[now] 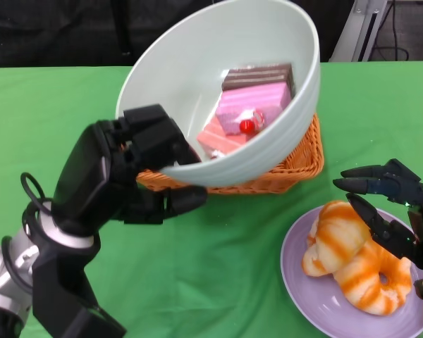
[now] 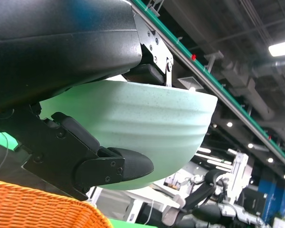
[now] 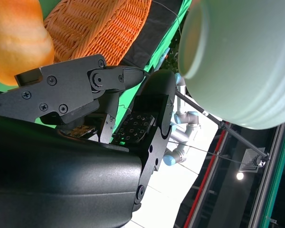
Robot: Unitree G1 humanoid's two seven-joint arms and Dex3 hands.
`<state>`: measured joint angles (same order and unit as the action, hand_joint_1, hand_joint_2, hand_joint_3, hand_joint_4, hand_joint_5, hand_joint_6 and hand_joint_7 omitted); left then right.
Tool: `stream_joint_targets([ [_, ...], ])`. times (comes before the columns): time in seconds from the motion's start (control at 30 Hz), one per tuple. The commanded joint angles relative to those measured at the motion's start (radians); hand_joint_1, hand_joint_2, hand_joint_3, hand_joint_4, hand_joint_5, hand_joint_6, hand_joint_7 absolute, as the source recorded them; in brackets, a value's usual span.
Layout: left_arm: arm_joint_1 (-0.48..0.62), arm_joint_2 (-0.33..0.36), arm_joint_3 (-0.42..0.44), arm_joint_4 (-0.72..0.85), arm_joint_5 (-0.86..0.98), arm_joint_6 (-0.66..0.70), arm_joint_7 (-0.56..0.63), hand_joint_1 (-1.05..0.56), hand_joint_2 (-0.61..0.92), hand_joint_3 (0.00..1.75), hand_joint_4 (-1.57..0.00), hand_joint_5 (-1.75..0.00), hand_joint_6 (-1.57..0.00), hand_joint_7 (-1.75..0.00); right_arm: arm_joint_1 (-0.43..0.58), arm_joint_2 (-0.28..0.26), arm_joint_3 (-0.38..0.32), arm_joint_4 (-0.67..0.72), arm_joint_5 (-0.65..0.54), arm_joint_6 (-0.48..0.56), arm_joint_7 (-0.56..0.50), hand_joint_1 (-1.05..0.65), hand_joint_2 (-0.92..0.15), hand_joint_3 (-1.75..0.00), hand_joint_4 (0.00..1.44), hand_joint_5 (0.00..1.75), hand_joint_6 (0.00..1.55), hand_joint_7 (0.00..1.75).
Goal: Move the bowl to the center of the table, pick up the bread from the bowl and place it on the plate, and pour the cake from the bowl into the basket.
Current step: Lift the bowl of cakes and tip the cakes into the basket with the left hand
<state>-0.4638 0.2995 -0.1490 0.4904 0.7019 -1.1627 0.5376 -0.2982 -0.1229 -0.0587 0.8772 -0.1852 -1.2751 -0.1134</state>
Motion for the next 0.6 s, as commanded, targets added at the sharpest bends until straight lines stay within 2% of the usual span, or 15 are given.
stream_joint_targets([
  [0.03, -0.041, -0.003, 0.004, 0.016, -0.062, -0.017, -0.025, -0.2, 0.84, 0.62, -0.75, -1.75, -0.63, -1.53, 0.009, -0.007, -0.006, -0.014, 0.009, -0.009, -0.001, -0.29, -0.92, -0.24, 0.78, 0.91, 0.92, 0.4],
  [0.2, -0.07, -0.023, 0.009, 0.037, -0.103, -0.018, -0.061, -0.18, 0.83, 0.67, -0.73, -1.75, -0.62, -1.6, 0.01, -0.003, -0.006, -0.018, -0.004, -0.008, -0.006, -0.27, -0.92, -0.24, 0.78, 0.92, 0.91, 0.41],
  [0.3, -0.082, -0.037, 0.013, 0.044, -0.114, -0.011, -0.071, -0.21, 0.89, 0.56, -0.74, -1.75, -0.62, -1.61, 0.009, 0.003, -0.004, -0.015, 0.002, -0.007, -0.004, -0.27, -0.92, -0.22, 0.78, 0.92, 0.92, 0.42],
  [0.43, -0.089, -0.066, 0.015, 0.046, -0.137, 0.013, -0.089, -0.22, 0.91, 0.55, -0.77, -1.75, -0.64, -1.62, 0.01, 0.005, -0.003, -0.012, -0.003, -0.002, -0.005, -0.27, -0.92, -0.22, 0.79, 0.92, 0.91, 0.42],
  [0.5, -0.091, -0.077, 0.008, 0.05, -0.168, 0.02, -0.115, -0.21, 0.89, 0.59, -0.78, -1.75, -0.66, -1.6, 0.01, 0.008, -0.003, -0.013, -0.002, 0.0, -0.006, -0.28, -0.92, -0.22, 0.79, 0.92, 0.91, 0.42],
  [0.57, -0.093, -0.085, 0.005, 0.05, -0.187, 0.025, -0.138, -0.2, 0.78, 0.77, -0.77, -1.75, -0.67, -1.59, 0.009, 0.009, 0.0, -0.01, 0.004, -0.002, -0.001, -0.27, -0.92, -0.22, 0.79, 0.92, 0.91, 0.42],
  [0.6, -0.096, -0.088, 0.004, 0.053, -0.192, 0.024, -0.146, -0.2, 0.76, 0.8, -0.77, -1.75, -0.67, -1.59, 0.007, 0.008, 0.001, -0.007, 0.004, -0.004, 0.001, -0.27, -0.92, -0.22, 0.79, 0.92, 0.91, 0.43],
])
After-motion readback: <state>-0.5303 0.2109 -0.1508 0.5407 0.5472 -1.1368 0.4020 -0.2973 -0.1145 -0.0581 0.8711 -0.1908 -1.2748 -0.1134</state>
